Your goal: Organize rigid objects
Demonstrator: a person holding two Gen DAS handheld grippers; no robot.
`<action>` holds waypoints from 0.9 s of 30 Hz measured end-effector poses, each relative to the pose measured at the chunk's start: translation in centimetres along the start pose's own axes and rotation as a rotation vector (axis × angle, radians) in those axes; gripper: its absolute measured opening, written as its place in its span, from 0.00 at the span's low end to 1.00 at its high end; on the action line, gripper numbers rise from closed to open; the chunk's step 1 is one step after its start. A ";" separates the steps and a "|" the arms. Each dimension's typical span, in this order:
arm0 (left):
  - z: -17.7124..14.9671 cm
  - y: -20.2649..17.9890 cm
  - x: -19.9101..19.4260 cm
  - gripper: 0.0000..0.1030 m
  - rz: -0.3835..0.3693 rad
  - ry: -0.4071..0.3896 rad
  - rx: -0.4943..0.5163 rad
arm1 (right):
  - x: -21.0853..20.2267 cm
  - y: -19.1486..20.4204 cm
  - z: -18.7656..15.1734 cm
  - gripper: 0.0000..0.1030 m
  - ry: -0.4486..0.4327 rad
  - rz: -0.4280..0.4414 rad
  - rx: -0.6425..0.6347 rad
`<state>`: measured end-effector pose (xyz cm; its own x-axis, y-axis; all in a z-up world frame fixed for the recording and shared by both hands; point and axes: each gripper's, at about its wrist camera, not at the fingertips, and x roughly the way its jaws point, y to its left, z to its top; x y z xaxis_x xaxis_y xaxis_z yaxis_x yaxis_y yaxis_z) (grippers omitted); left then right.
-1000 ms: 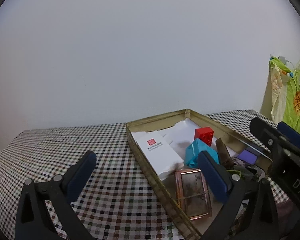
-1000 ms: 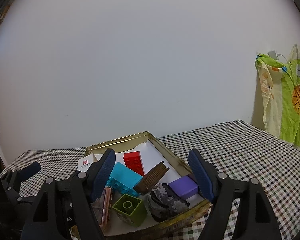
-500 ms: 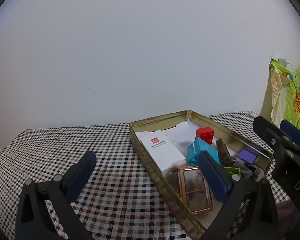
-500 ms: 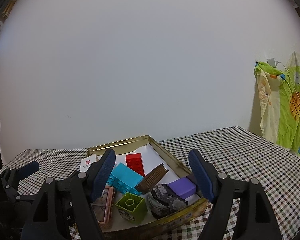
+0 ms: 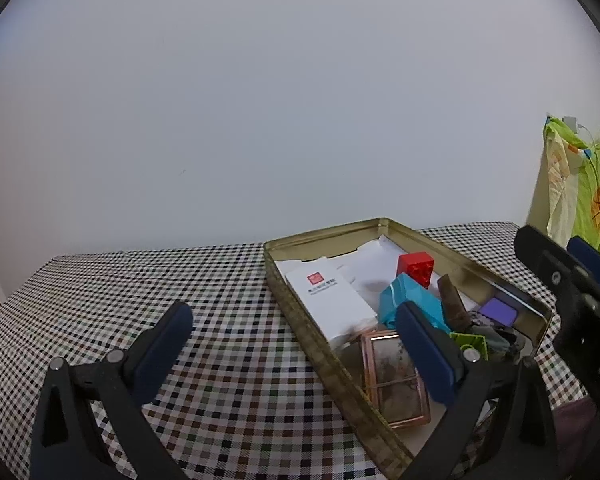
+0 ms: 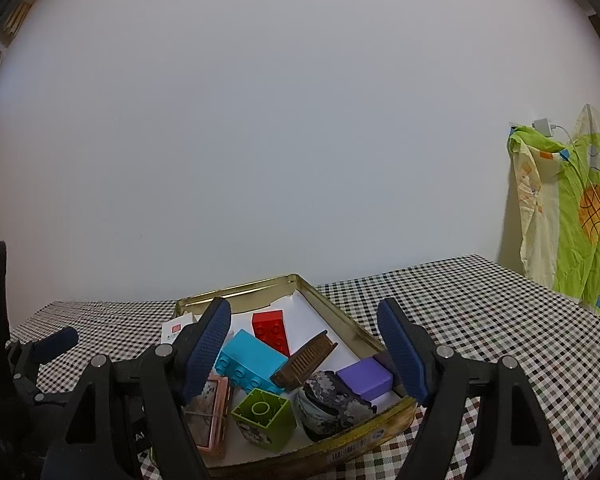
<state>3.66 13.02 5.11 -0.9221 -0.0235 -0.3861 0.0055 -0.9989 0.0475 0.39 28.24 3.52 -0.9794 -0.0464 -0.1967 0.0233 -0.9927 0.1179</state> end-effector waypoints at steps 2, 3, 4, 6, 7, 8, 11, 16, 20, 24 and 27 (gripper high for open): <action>0.0 0.0 -0.1 1.00 0.002 -0.006 0.000 | 0.1 0.0 0.1 0.76 -0.004 -0.005 0.004; -0.1 0.0 -0.2 1.00 0.000 -0.010 -0.002 | 0.1 0.0 0.2 0.76 -0.005 -0.006 0.005; -0.1 0.1 -0.3 1.00 0.001 -0.014 -0.004 | 0.1 0.0 0.2 0.76 -0.006 -0.005 0.005; -0.1 0.1 -0.4 1.00 0.003 -0.021 -0.007 | 0.0 0.2 0.1 0.76 -0.008 -0.003 0.002; -0.1 0.1 -0.5 1.00 0.004 -0.023 -0.007 | 0.0 0.3 0.1 0.76 -0.009 -0.002 0.000; -0.2 0.1 -0.6 1.00 0.006 -0.024 -0.006 | 0.0 0.3 0.1 0.76 -0.010 -0.002 -0.002; -0.2 0.0 -0.5 1.00 0.010 -0.016 0.002 | -0.2 0.3 0.1 0.76 -0.013 -0.002 -0.004; -0.2 -0.1 -0.6 1.00 0.015 -0.010 0.010 | -0.2 0.1 0.1 0.76 -0.007 -0.004 0.002; -0.2 -0.2 -0.6 1.00 0.018 -0.008 0.011 | -0.2 0.1 0.2 0.76 -0.008 -0.002 0.003; -0.2 -0.1 -0.6 1.00 0.026 -0.002 0.013 | -0.1 0.3 0.3 0.76 -0.008 -0.002 0.003; -0.2 -0.1 -0.6 1.00 0.030 0.002 0.010 | 0.1 0.3 0.3 0.76 -0.006 -0.001 0.003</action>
<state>4.31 13.08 5.16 -0.9210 -0.0533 -0.3860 0.0291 -0.9972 0.0682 0.28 27.94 3.83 -0.9805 -0.0449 -0.1914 0.0219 -0.9924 0.1210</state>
